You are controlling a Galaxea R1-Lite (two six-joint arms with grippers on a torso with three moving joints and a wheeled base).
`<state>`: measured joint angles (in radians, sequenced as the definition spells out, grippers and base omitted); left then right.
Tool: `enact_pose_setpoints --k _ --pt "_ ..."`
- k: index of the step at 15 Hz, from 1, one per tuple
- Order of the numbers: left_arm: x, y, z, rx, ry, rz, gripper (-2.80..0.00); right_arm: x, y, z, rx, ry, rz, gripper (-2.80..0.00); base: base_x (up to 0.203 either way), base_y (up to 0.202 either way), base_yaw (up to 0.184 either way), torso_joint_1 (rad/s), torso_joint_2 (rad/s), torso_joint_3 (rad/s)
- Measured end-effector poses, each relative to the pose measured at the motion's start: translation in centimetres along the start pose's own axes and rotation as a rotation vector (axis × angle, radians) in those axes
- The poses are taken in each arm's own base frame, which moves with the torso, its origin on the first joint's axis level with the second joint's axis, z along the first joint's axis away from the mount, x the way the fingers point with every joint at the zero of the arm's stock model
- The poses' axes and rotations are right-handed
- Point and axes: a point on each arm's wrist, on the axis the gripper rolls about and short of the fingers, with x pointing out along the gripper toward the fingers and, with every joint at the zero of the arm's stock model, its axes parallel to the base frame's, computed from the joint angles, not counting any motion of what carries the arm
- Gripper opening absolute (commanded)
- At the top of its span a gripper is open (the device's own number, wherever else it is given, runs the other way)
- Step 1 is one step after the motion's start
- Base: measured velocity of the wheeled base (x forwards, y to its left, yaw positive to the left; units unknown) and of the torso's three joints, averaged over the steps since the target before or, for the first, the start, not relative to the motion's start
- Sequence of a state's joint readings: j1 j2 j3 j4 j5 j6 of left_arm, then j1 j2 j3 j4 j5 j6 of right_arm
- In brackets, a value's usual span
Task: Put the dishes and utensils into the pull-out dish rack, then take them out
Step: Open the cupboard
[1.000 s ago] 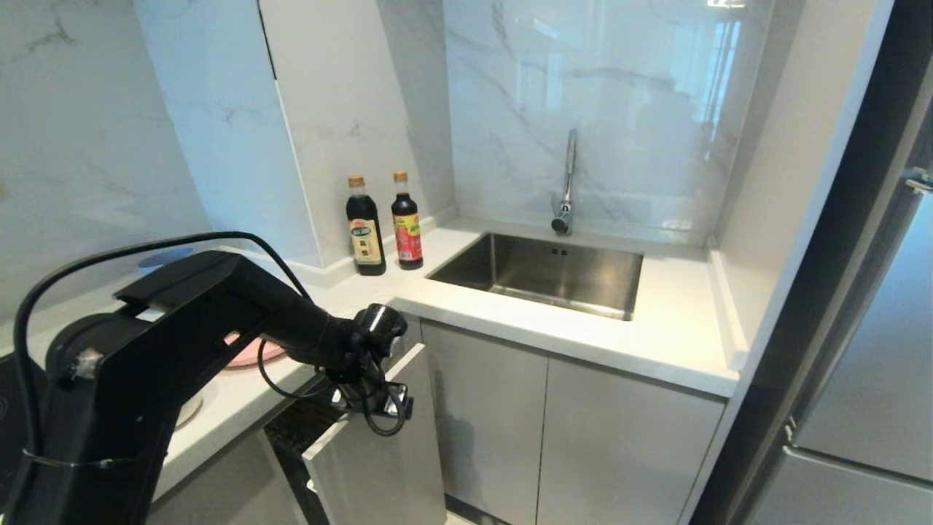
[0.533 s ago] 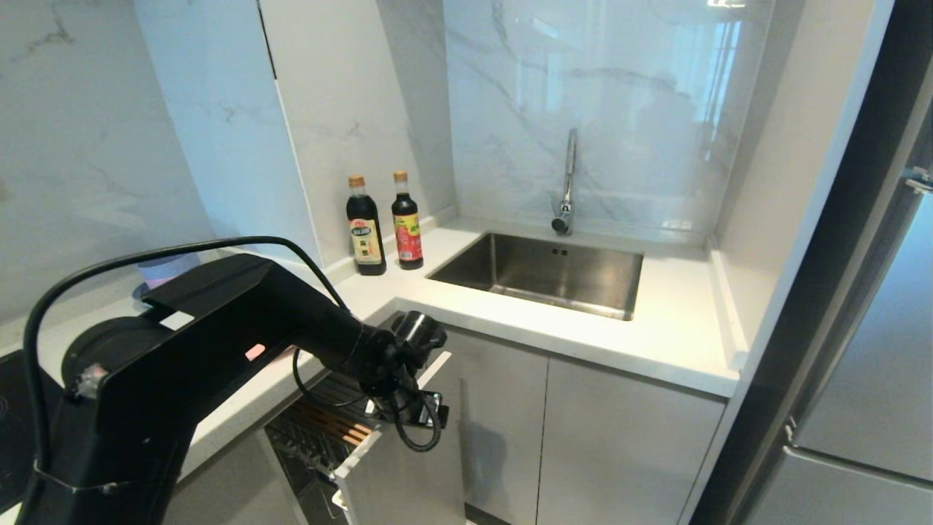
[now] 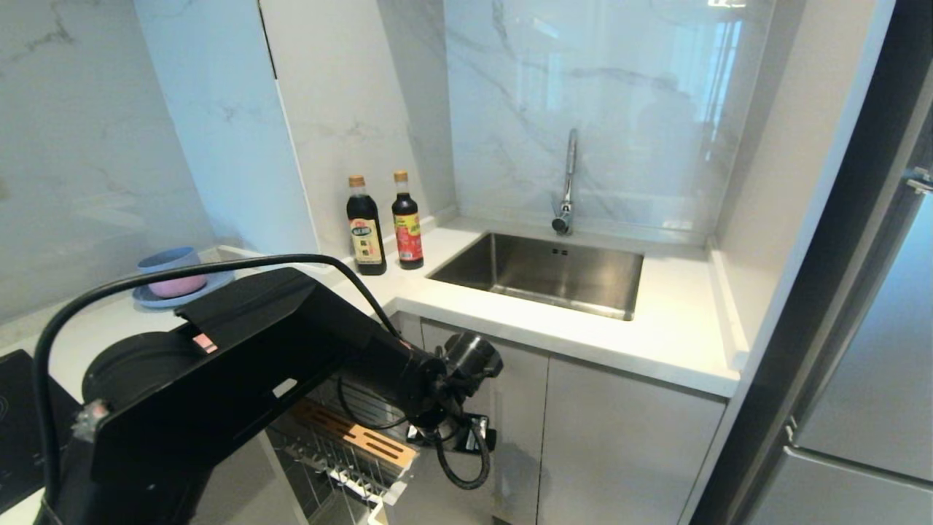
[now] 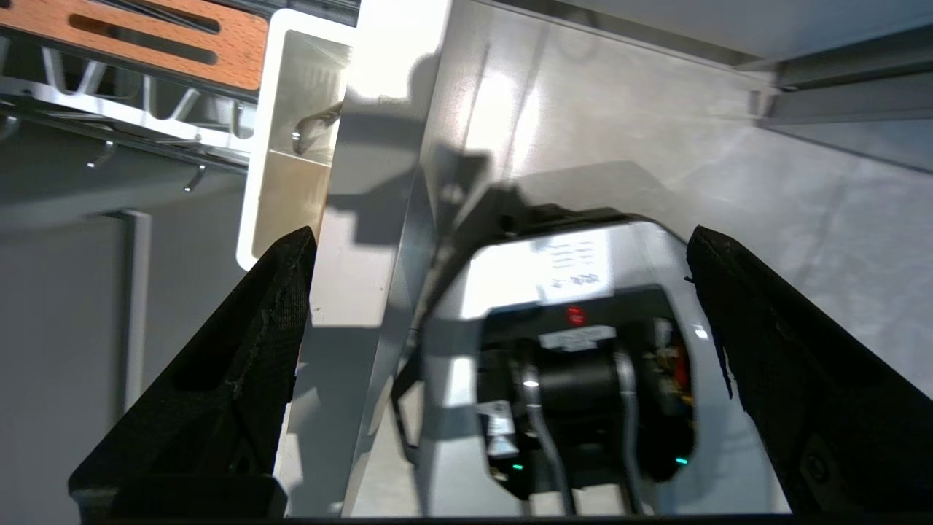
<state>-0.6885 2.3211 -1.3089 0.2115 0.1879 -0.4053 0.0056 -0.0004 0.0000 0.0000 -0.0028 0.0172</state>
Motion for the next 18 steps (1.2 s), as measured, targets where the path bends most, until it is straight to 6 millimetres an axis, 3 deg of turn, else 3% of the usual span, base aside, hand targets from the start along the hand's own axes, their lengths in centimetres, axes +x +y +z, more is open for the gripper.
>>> enact_pose_setpoints --k 4,7,14,18 --pt "-1.0 -3.7 -1.9 -0.020 0.006 -0.045 0.00 0.0 0.0 0.0 0.000 0.000 -0.001 -2.80 0.000 0.000 0.000 0.000 0.00 0.000" --pt "-1.5 -4.5 -2.3 -0.012 -0.001 -0.054 0.00 0.0 0.0 0.0 0.000 0.002 -0.001 -2.80 0.000 0.000 0.000 0.000 0.00 0.000" --pt "-3.2 -4.6 -1.8 -0.031 -0.045 -0.073 0.00 0.0 0.0 0.0 0.000 0.000 0.000 -2.80 0.000 0.000 0.000 0.000 0.00 0.000" --pt "-5.5 -2.7 -0.2 -0.077 -0.121 -0.037 0.00 0.0 0.0 0.0 0.000 -0.001 0.000 -2.80 0.000 0.000 0.000 0.000 0.00 0.000"
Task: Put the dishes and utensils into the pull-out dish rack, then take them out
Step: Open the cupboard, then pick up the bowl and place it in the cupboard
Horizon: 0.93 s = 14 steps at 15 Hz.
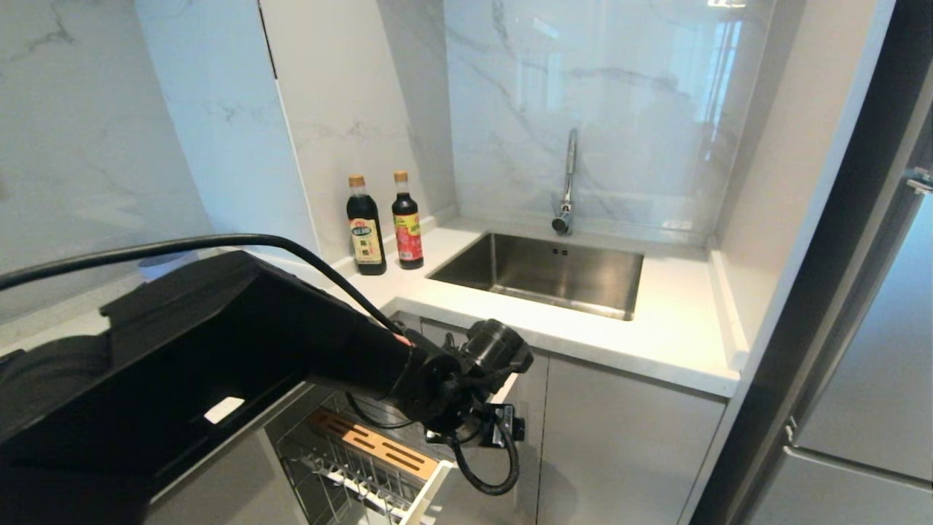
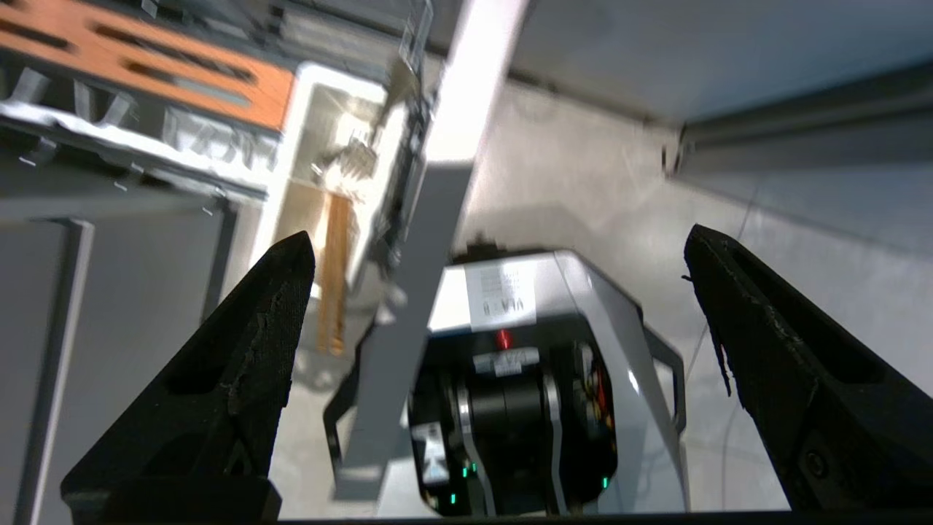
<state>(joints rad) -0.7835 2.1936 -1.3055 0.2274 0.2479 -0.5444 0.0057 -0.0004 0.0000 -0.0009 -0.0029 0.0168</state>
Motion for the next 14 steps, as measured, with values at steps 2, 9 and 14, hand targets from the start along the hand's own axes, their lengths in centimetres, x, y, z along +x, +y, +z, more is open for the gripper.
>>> enact_pose_setpoints --k 2,9,14 --pt "-2.0 1.0 1.3 -0.027 -0.060 -0.003 0.00 0.0 0.0 0.0 0.000 0.001 0.000 -2.80 0.000 0.000 0.000 0.000 0.00 0.000" --pt "-14.4 7.5 5.0 -0.093 -0.385 -0.024 -2.80 0.0 0.0 0.0 0.000 0.001 0.000 -2.80 0.000 0.000 0.000 0.000 0.00 0.000" --pt "-24.8 13.0 4.2 -0.104 -0.660 -0.006 -2.80 0.0 0.0 0.0 0.000 0.001 0.000 -2.80 0.000 0.000 0.000 0.000 0.00 0.000"
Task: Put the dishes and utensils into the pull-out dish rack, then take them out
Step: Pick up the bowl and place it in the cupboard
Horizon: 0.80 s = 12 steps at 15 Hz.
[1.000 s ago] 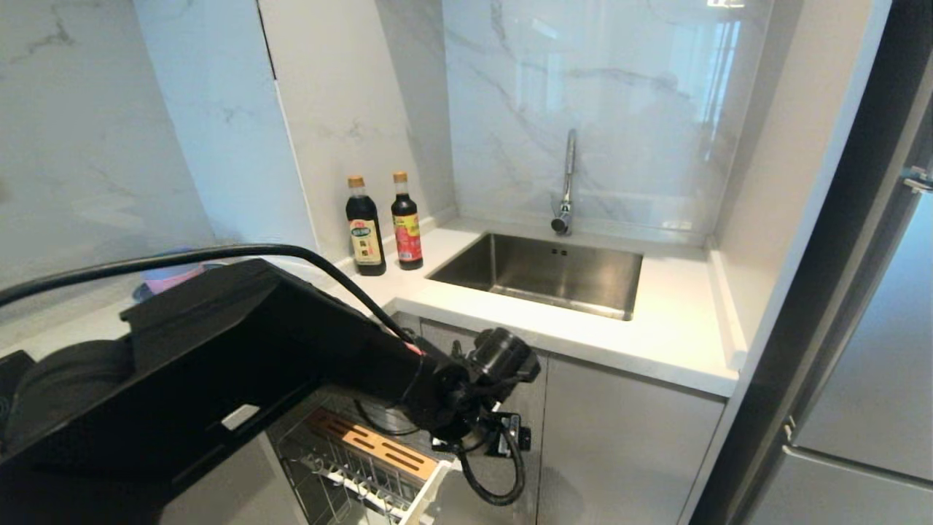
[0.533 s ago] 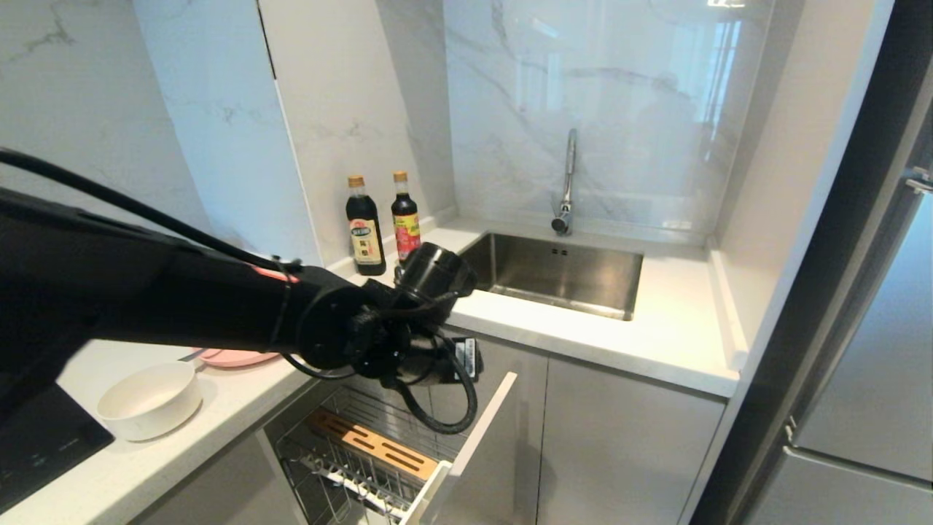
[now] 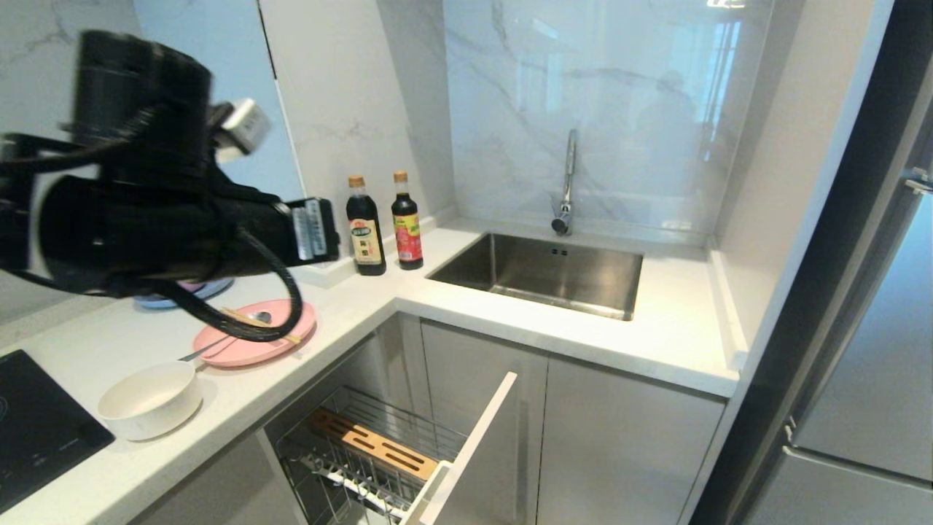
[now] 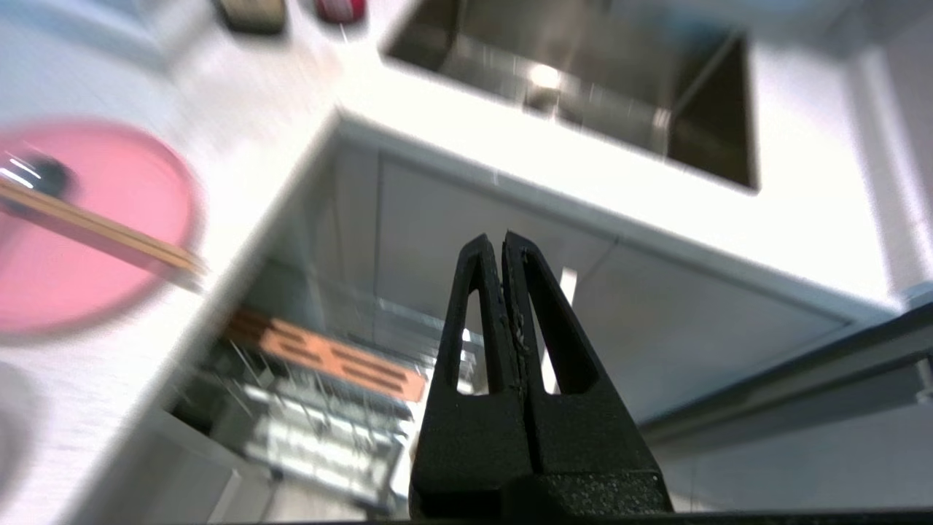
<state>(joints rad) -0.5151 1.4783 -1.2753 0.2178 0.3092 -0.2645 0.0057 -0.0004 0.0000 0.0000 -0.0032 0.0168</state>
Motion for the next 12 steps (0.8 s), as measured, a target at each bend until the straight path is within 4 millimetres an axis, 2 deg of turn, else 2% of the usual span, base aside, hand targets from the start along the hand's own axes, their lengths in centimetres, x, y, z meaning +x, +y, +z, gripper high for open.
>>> enact_pose_setpoints --k 3,5,9,10,12 --pt "-6.6 3.6 2.1 0.033 -0.178 -0.007 -2.80 0.0 0.0 0.0 0.000 0.000 0.000 -2.80 0.000 0.000 0.000 0.000 0.00 0.000" --pt "-11.4 5.7 2.1 0.097 -0.301 -0.016 -2.80 0.0 0.0 0.0 0.000 0.000 0.000 -2.80 0.000 0.000 0.000 0.000 0.00 0.000" --pt "-20.0 8.0 -2.0 0.307 -0.553 -0.013 -2.80 0.0 0.0 0.0 0.000 0.000 0.000 -2.80 0.000 0.000 0.000 0.000 0.00 0.000" --pt "-21.5 8.1 -3.6 0.346 -0.602 -0.016 -2.80 0.0 0.0 0.0 0.000 0.000 0.000 -2.80 0.000 0.000 0.000 0.000 0.00 0.000" --pt "-23.1 8.2 -7.5 0.386 -0.648 -0.011 -2.80 0.0 0.0 0.0 0.000 0.000 0.000 -2.80 0.000 0.000 0.000 0.000 0.00 0.000"
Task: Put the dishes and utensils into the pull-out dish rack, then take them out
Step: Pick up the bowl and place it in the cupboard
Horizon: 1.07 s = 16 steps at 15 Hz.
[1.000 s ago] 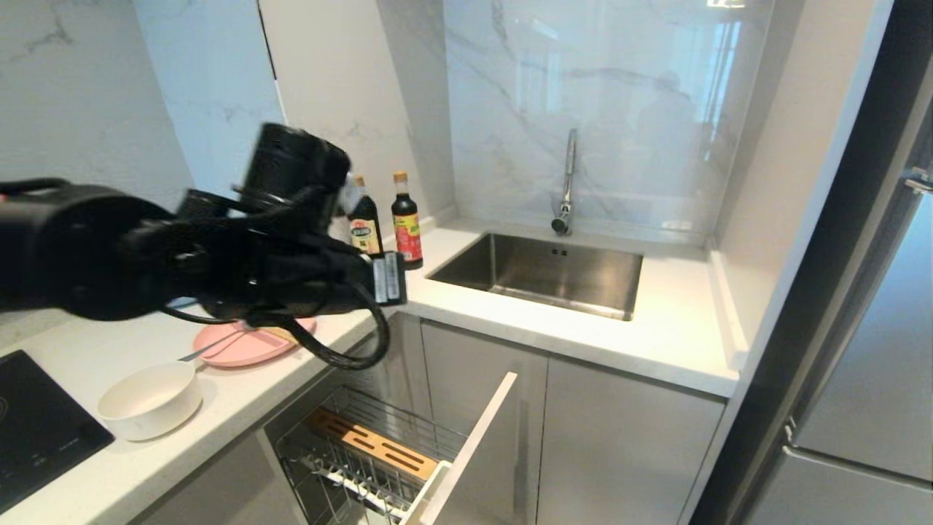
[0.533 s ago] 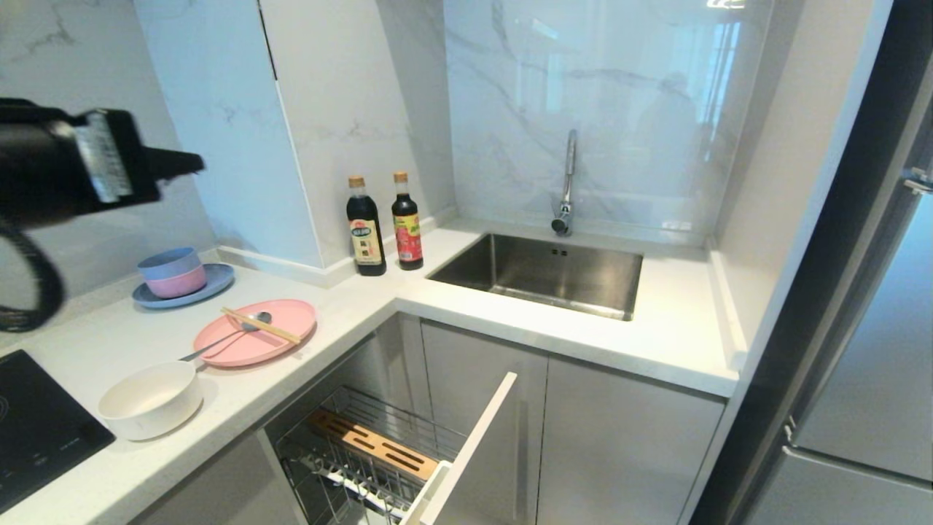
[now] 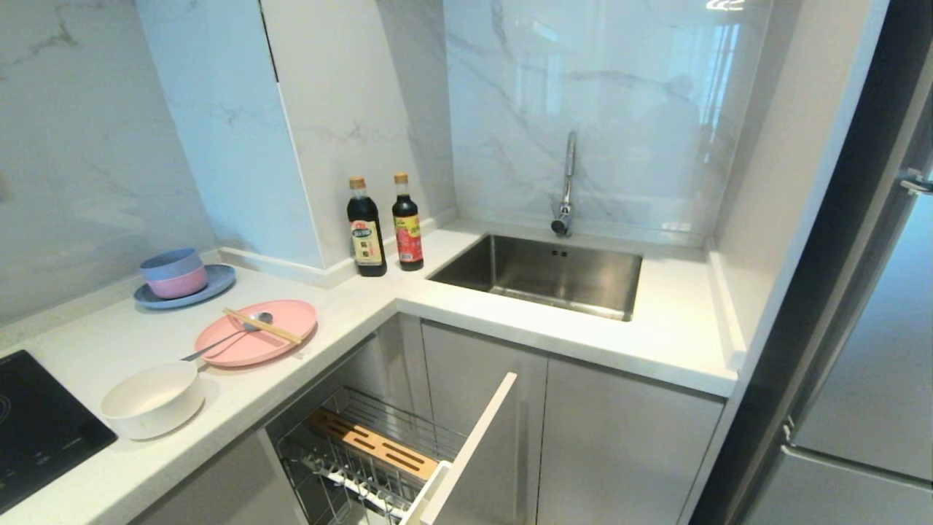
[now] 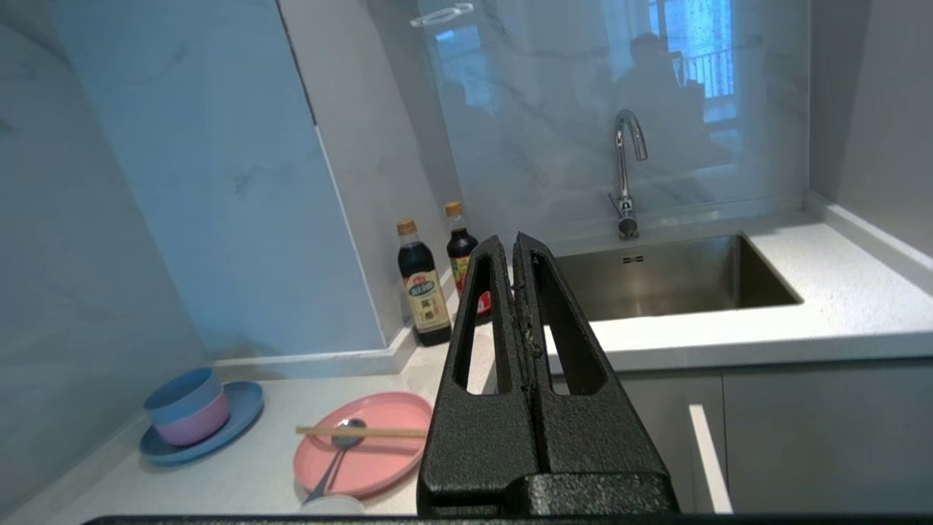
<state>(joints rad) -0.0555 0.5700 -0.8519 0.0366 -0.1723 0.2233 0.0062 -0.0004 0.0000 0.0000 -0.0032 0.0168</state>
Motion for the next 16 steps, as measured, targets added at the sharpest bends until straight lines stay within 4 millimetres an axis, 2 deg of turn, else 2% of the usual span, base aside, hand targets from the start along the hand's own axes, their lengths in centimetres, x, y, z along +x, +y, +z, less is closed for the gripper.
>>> enact_pose_setpoints --k 2,4,6,8,12,16 --pt "-3.0 -1.2 -2.6 0.016 -0.020 0.031 -2.80 0.0 0.0 0.0 0.000 0.000 0.000 -2.80 0.000 0.000 0.000 0.000 0.00 0.000" --pt "-5.5 -2.5 -6.1 0.020 -0.015 0.086 -2.80 0.0 0.0 0.0 0.000 0.000 0.000 -2.80 0.000 0.000 0.000 0.000 0.00 0.000" --pt "-7.0 -3.5 -9.7 0.015 0.003 0.137 -2.80 0.0 0.0 0.0 0.000 0.000 -0.001 -2.80 0.000 0.000 0.000 0.000 0.00 0.000" --pt "-7.6 -4.2 -12.8 -0.035 0.045 0.209 -2.80 0.0 0.0 0.0 0.000 0.000 -0.001 -2.80 0.000 0.000 0.000 0.000 0.00 0.000" --pt "-7.1 -5.2 -18.7 -0.088 0.161 0.234 -2.80 0.0 0.0 0.0 0.000 0.000 -0.001 -2.80 0.000 0.000 0.000 0.000 0.00 0.000" --pt "-7.0 -5.7 -20.5 -0.166 0.189 0.200 -2.80 0.0 0.0 0.0 0.000 0.000 -0.001 -2.80 0.000 0.000 0.000 0.000 0.00 0.000"
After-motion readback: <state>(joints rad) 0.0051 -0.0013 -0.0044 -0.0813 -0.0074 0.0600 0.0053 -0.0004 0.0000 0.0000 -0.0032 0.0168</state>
